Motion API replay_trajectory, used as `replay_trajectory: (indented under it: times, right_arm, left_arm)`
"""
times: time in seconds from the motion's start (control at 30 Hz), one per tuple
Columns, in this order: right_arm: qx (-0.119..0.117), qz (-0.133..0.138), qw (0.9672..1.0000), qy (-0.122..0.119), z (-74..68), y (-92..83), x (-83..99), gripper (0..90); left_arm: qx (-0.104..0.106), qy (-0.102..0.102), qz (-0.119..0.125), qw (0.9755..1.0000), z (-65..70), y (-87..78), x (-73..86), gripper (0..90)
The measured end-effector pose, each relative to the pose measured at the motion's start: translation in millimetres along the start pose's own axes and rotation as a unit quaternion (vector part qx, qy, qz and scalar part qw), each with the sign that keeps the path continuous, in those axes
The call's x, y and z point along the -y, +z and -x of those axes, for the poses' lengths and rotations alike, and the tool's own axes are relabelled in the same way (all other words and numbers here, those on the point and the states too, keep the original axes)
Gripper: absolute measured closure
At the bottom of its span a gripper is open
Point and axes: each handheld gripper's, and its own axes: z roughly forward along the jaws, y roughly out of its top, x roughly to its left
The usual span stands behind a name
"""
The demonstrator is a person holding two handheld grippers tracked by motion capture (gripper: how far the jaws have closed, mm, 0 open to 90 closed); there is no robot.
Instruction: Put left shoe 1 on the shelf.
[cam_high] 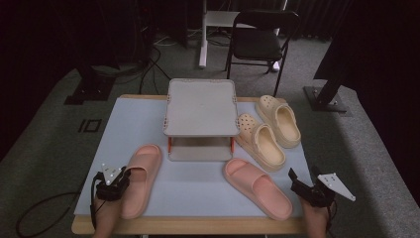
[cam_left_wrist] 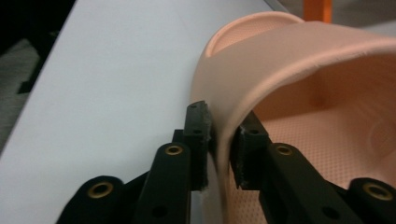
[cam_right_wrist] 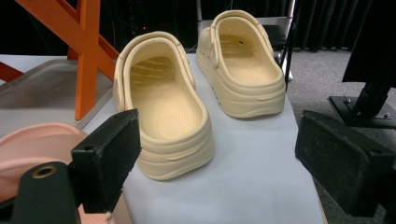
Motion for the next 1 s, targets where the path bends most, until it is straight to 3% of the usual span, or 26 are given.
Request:
replay_trajectory:
  times: [0.17,0.4,0.53,1.0]
  right_arm:
    - [0.0,0.001,1.0,0.004,1.3,-0.7,-0.4,13.7]
    - [0.001,0.003,1.0,0.004,-0.3,-1.0,-1.5,13.7]
    - [0.001,0.002,1.0,0.007,-0.2,-0.6,-1.6,13.7]
    - [0.0,0.003,1.0,0.009,2.7,-1.0,-2.0,13.7]
  left_arm:
    - [-0.002,0.003,0.011,0.9999,2.2,-6.1,-3.5,83.2]
    - [0.023,0.027,0.022,0.9991,24.8,-15.4,-8.3,83.3]
    - [0.037,0.029,0.026,0.9986,36.4,-17.5,-11.0,83.3]
    - [0.057,0.037,0.028,0.9973,68.8,-7.5,-24.1,83.3]
